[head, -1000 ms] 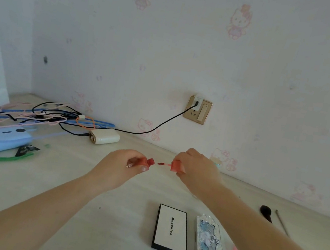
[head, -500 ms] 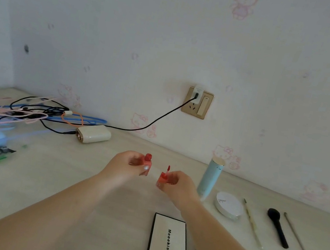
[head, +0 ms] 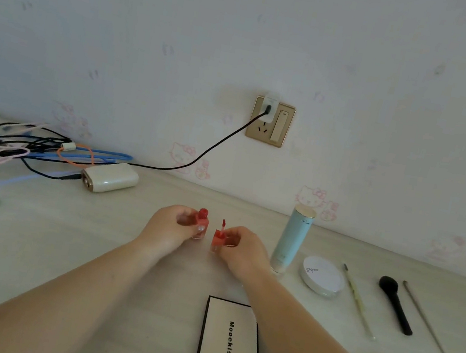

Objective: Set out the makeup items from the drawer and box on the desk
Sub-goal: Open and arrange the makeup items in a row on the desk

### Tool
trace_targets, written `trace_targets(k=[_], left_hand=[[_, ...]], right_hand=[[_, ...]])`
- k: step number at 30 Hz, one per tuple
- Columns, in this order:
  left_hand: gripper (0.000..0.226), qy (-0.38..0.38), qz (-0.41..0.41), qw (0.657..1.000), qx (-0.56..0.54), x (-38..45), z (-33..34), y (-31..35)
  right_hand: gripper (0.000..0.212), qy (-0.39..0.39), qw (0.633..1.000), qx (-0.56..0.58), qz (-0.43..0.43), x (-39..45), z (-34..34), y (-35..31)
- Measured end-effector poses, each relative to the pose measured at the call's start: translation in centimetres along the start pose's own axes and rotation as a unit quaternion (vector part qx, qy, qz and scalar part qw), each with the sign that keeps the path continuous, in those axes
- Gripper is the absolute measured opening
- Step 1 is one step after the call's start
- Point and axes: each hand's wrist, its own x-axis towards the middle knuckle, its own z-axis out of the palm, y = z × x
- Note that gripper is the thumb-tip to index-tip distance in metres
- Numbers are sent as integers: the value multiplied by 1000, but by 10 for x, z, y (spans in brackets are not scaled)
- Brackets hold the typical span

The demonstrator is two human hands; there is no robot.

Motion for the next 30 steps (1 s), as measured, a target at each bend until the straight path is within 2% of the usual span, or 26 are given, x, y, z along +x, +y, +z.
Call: trace_targets(k=[6, 9, 11, 14, 16, 19, 22, 26, 30], left_hand=[[24, 5, -7, 999, 45, 5, 3, -7], [28, 8, -21, 999, 47, 7, 3, -9], [47, 5, -32, 999, 44, 8, 4, -9], [94, -1, -71, 998, 1, 3, 3, -3], [105, 17, -77, 997, -20, -7, 1, 4], [104, 70, -30, 997, -25, -33, 1, 22], [101, 33, 40, 998, -35, -67, 10, 44], [94, -43, 65, 997, -16, -84, 35, 64], [83, -67, 52, 996, -32, -76, 65, 78]], right_hand=[[23, 19, 999, -49, -13, 6, 2, 3], [32, 21, 999, -46, -13, 5, 2, 2], [44, 15, 999, -44, -12, 2, 1, 0], [58, -3, 1000, -22, -3, -7, -6, -5], [65, -19, 1000, 1, -8, -19, -16, -9], [74, -41, 998, 18, -46, -47, -37, -7], [62, -38, 994, 39, -96, -77, -68, 1], [33, 43, 986, 119, -106, -88, -109, 16], [32, 125, 970, 193, -84, -78, -127, 29]])
